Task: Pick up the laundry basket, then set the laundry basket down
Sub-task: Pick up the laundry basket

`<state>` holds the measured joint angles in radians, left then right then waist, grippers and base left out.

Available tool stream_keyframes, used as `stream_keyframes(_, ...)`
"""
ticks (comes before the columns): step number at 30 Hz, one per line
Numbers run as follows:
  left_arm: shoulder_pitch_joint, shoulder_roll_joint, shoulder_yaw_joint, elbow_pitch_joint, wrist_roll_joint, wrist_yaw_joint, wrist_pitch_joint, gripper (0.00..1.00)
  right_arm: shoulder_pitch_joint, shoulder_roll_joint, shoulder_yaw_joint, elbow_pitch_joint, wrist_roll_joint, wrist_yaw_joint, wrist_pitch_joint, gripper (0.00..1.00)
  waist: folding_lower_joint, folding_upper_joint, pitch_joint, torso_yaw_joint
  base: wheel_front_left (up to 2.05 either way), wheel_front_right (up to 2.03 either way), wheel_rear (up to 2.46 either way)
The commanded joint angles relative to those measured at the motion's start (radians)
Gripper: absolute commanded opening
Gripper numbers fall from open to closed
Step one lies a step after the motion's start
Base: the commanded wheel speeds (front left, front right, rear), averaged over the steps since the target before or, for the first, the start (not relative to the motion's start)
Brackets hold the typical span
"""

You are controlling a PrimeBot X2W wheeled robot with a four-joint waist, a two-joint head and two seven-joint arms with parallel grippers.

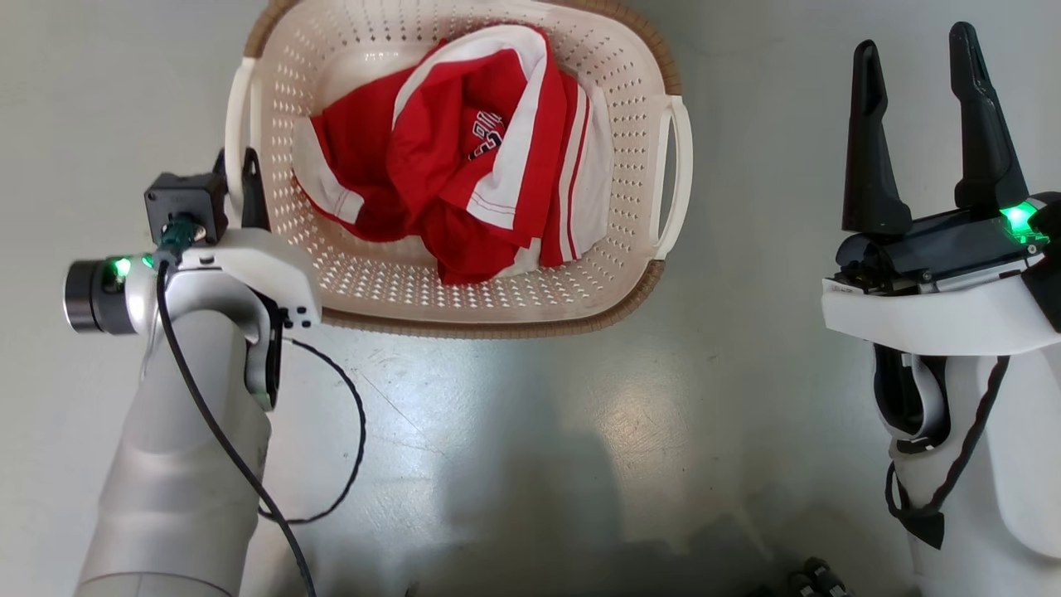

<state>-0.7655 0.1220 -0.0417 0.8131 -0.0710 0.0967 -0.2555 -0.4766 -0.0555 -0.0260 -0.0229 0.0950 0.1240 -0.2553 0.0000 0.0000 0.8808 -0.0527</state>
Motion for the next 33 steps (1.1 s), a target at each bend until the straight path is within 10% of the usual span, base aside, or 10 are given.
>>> stream_keyframes(1,0.041,0.025,0.027,-0.019,-0.011,0.007,-0.006,0.0,0.018,0.005,0.021,-0.019,0.012,0.007,-0.006,1.0,0.0,0.0,-0.004,0.0,0.0,0.0,0.0)
stream_keyframes(33,0.076,-0.04,0.128,0.023,-0.024,0.0,-0.006,0.0,0.018,0.005,0.024,-0.016,0.016,0.007,-0.006,1.0,0.0,0.0,-0.017,-0.02,0.0,0.0,0.0)
